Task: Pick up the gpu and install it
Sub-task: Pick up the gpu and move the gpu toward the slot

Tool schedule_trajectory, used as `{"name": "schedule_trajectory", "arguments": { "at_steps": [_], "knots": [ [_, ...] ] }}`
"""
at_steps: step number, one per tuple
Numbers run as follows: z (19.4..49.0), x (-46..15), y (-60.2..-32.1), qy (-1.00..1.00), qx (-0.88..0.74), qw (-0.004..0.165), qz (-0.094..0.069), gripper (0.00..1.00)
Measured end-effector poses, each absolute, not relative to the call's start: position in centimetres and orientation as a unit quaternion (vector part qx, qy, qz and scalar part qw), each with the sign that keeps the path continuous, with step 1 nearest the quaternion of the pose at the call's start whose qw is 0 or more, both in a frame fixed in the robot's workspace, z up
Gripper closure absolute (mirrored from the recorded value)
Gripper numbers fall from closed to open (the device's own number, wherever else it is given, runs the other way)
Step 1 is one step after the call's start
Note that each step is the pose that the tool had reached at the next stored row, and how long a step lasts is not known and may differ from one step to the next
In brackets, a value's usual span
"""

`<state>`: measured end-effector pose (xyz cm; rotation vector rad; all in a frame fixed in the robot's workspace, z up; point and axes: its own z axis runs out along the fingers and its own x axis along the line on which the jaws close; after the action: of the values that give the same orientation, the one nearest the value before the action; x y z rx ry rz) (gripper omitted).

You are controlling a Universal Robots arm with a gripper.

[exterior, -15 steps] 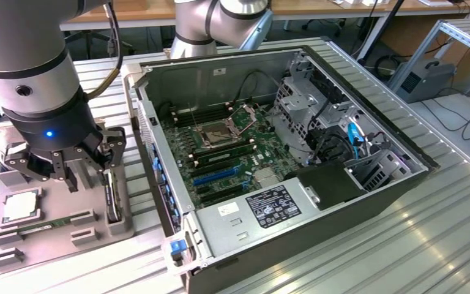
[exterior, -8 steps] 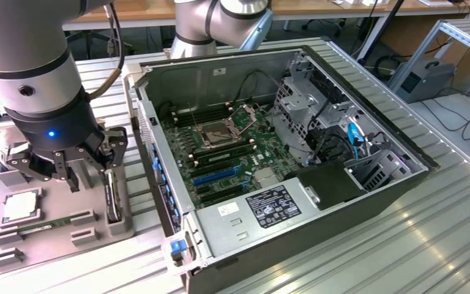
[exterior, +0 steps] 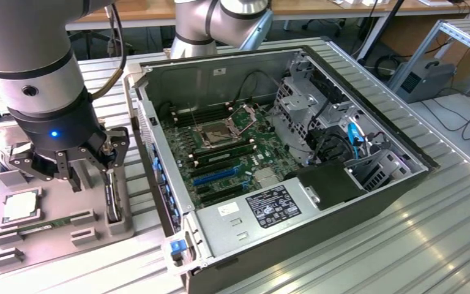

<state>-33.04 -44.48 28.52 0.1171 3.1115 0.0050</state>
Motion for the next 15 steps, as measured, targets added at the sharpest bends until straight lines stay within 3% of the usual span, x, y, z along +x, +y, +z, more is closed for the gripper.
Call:
{"name": "schedule_trajectory", "arguments": {
  "at_steps": [15],
  "knots": [
    [28.39,-32.6,-44.48,0.999,0.038,0.014,0.0,0.52]
  ]
}}
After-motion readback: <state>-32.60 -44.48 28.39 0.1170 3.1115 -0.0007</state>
